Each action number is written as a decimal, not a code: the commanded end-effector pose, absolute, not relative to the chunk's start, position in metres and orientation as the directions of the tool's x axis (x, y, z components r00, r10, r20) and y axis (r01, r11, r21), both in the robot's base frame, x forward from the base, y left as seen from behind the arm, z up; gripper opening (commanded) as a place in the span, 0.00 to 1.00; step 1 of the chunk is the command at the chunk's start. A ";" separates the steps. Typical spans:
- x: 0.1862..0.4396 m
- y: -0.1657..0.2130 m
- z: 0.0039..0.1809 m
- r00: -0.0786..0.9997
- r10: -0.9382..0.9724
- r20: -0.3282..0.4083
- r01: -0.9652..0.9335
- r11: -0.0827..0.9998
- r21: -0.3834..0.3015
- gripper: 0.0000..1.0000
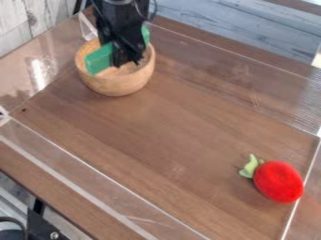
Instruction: Put the green block in the brown bowl
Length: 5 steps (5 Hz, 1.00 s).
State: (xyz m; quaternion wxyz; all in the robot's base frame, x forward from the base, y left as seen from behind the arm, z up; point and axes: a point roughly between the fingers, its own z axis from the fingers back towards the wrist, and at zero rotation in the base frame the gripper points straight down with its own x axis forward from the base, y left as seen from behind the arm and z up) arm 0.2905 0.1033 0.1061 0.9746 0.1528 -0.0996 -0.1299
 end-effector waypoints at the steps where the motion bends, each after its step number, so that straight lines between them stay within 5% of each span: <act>1: 0.308 0.107 0.117 0.948 -0.242 0.206 0.163 0.926 0.340 0.00; 2: 0.317 0.109 0.114 0.955 -0.210 0.208 0.133 0.935 0.328 0.00; 3: 0.327 0.118 0.100 0.956 -0.208 0.209 0.137 0.941 0.309 1.00; 4: 0.335 0.132 0.088 0.954 -0.215 0.210 0.146 0.942 0.302 0.00; 5: 0.343 0.134 0.097 0.956 -0.205 0.212 0.135 0.943 0.303 0.00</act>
